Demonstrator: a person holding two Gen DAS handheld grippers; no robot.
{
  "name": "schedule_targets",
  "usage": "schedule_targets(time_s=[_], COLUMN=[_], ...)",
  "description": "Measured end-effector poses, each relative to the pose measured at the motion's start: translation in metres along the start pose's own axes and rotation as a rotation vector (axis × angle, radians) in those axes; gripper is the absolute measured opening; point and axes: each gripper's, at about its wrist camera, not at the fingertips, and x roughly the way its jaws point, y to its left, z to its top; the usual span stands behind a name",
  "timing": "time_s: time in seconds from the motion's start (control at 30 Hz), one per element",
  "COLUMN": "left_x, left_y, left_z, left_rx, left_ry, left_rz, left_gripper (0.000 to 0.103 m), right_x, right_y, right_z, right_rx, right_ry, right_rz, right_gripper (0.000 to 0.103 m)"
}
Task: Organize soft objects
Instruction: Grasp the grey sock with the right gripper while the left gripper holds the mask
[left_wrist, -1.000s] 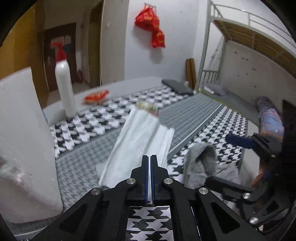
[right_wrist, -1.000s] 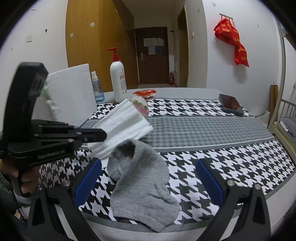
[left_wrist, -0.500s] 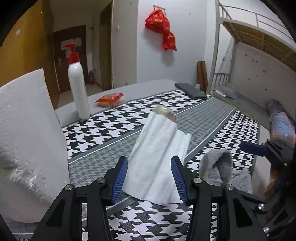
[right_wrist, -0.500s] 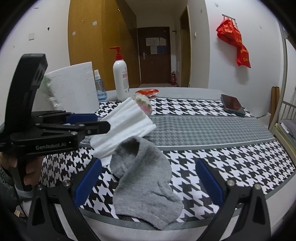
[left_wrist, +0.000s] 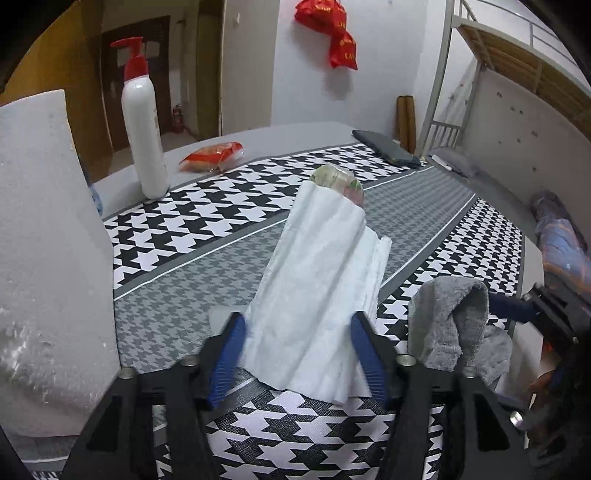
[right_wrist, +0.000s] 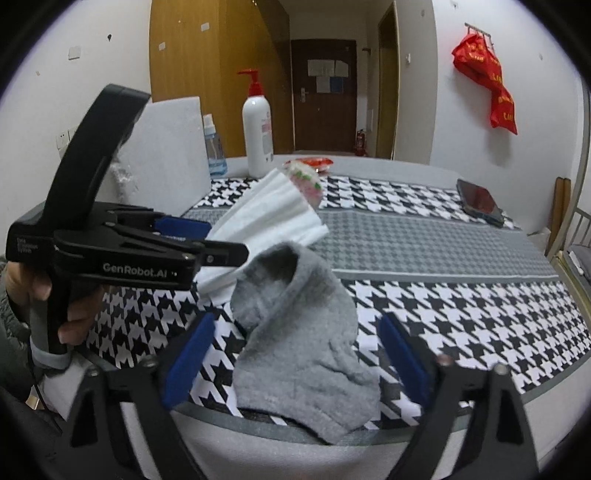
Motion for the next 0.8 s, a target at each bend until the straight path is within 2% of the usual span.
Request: schedule_targets(time_s=[0.03, 0.07, 0.1, 0.17, 0.27, 0.3, 0.4, 0.53, 0.63, 0.8], left_x=[0.0, -0.001, -0.002, -0.005, -0.011, -0.013, -0.018, -0.029, -0.037, -0.043], left_y=[0.001, 0.001, 0.002, 0.002, -0.008, -0.012, -0.028, -0.043, -0.048, -0.044], left_z=[0.0, 0.0, 0.0, -0.001, -0.003, -0.005, -0.01, -0.015, -0.015, -0.015], left_rx=[-0.003, -0.008, -0.013, -0.012, 0.04, 0.062, 0.126, 0.188, 0.21, 0.204], left_ry=[-0.001, -0.003, -0.006, -0.017, -0.038, -0.041, -0.036, -0.051, -0.082, -0.071], left_rz=[0.003, 0.007, 0.009, 0.001, -0.035, -0.054, -0.149, -0.252, -0.272, -0.317], left_gripper=[0.038, 0.031, 0.028, 0.015, 0.007, 0.007, 0.007, 0.007, 0.007, 0.007], right_x=[0.002, 0.004, 0.006, 0.01, 0.011, 0.012, 0.011, 0.01, 0.008, 0.002], right_y=[-0.001, -0.002, -0.003, -0.004, -0.006, -0.006, -0.011, -0.019, -0.026, -0.034], right_z=[-0.001, -0.001, -0.002, -0.003, -0.003, -0.003, -0.002, -0.001, -0.001, 0.0], right_rx=[0.004, 0.006, 0.009, 0.014, 0.016, 0.015, 0.033, 0.068, 0.098, 0.131], right_ry=[0.01, 0.02, 0.032, 0.048, 0.054, 0.055, 0.058, 0.065, 0.071, 0.069], right_rz=[0.003, 0.006, 0.004, -0.008, -0.021, -0.027, -0.034, -0.047, -0.072, -0.105], right_gripper=[0.079, 0.073, 0.071, 0.068, 0.058, 0.052, 0.043, 0.039, 0.039, 0.036])
